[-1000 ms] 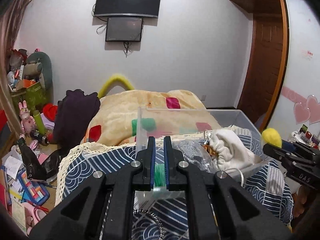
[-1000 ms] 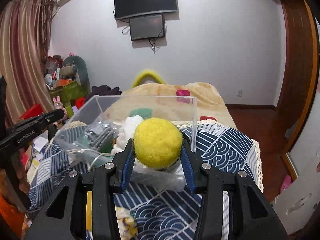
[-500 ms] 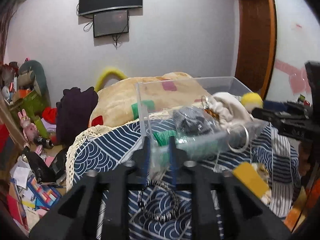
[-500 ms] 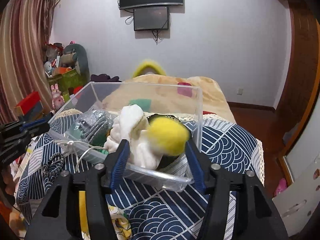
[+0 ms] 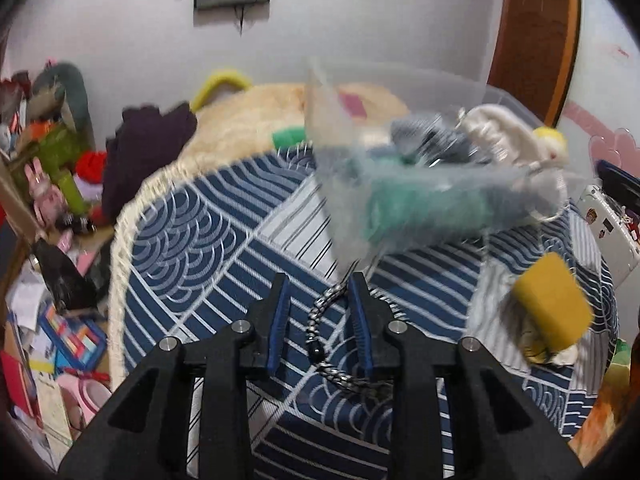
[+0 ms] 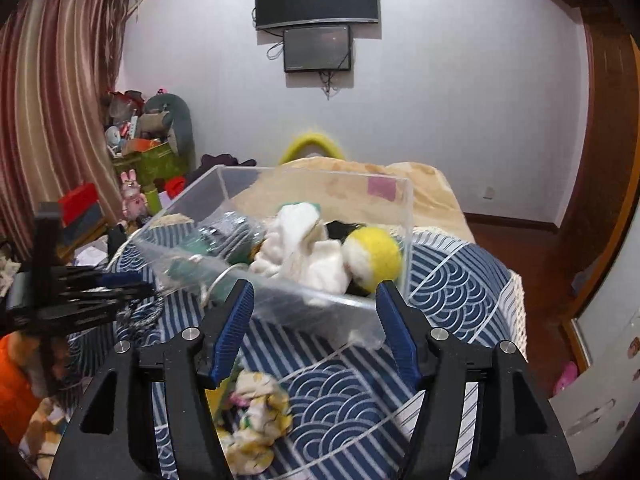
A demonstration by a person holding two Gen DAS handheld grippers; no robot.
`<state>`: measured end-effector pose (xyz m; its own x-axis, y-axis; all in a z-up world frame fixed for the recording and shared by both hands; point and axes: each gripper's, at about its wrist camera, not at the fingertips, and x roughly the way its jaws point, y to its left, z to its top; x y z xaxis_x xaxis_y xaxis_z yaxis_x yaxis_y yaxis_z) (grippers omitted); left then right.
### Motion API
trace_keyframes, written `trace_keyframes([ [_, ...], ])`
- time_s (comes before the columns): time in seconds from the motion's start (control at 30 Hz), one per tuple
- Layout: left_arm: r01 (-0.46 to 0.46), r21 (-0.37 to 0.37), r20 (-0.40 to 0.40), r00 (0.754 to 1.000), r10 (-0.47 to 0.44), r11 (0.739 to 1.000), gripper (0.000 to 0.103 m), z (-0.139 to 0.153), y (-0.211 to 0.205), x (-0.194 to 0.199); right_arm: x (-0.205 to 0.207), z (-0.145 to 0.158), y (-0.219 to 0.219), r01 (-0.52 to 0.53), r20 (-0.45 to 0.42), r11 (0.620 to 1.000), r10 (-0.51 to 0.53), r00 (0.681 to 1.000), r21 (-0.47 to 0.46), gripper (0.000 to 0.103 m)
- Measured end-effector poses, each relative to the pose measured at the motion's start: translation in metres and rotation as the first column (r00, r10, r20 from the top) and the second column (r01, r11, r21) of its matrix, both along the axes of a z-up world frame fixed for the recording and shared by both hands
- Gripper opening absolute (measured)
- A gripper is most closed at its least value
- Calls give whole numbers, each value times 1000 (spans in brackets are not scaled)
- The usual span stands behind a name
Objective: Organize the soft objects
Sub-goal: 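Drop the yellow ball into the box with the right gripper while the left carries the bracelet, then grasp the yellow sponge with the right gripper while the left holds the bracelet over the box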
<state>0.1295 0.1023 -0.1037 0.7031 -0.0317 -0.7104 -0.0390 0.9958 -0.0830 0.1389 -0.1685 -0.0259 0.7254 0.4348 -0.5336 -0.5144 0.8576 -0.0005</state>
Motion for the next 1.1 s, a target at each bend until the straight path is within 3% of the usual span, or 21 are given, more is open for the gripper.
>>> trace_keyframes([
  [0.1, 9, -18, 11, 1000, -9, 1000, 30, -3, 3, 3, -5, -3, 1, -24, -15, 1000, 24, 1000, 7, 60],
  [0.2, 42, -24, 20, 999, -42, 999, 11, -6, -1, -1, -12, -9, 7, -45, -29, 999, 45, 999, 0, 60],
  [0.23, 47, -9, 21, 999, -46, 999, 9, -8, -3, -3, -14, -12, 9, -53, -35, 999, 53, 998, -3, 60],
  [0.47, 46, 74, 47, 998, -50, 996, 5, -10, -18, -22, -25, -24, 19, -92, -69, 996, 92, 993, -6, 60],
  [0.8, -8, 58, 181, 983, -3, 998, 5, 36, -17, -42, -31, -46, 48, -185, -141, 983, 181, 973, -19, 59],
  [0.93, -16, 51, 236, 972, 4, 999, 5, 57, -19, -37, -29, -59, 60, -212, -180, 977, 203, 963, -37, 43],
  [1.1, -44, 68, 283, 959, 23, 997, 5, 73, -26, -20, -26, -69, 64, -219, -218, 975, 205, 954, -41, 35],
])
